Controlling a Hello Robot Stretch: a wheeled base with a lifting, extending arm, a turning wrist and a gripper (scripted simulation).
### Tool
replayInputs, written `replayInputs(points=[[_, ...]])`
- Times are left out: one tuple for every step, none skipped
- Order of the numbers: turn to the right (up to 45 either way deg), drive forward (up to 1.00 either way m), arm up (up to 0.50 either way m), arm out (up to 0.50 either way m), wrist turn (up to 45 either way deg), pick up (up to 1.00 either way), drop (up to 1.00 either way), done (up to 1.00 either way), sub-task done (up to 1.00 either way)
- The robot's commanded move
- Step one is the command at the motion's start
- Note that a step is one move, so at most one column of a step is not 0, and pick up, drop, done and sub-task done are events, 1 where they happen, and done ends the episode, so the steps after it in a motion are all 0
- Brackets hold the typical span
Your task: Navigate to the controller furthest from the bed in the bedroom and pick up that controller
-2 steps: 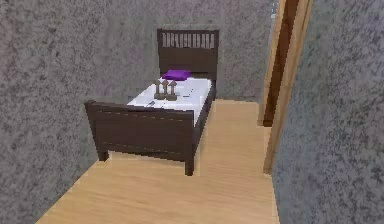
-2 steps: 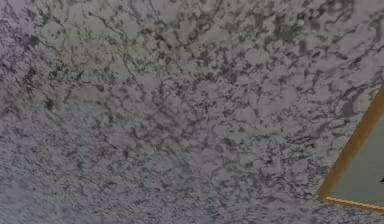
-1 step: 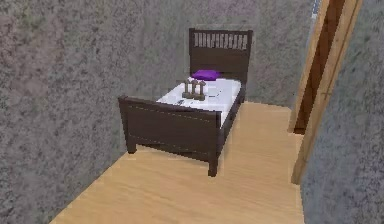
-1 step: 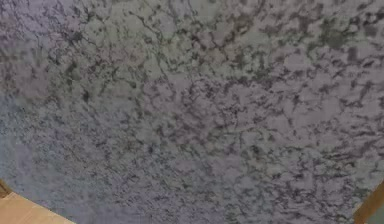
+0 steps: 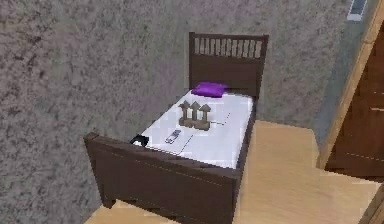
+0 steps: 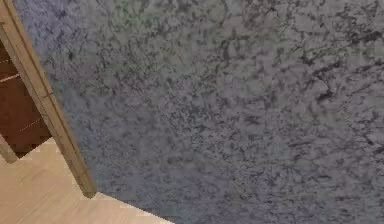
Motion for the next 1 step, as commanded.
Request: replayInputs(points=[[0.0,0.45,0.00,0.00,0.0,0.00,0.00,0.00,0.00]])
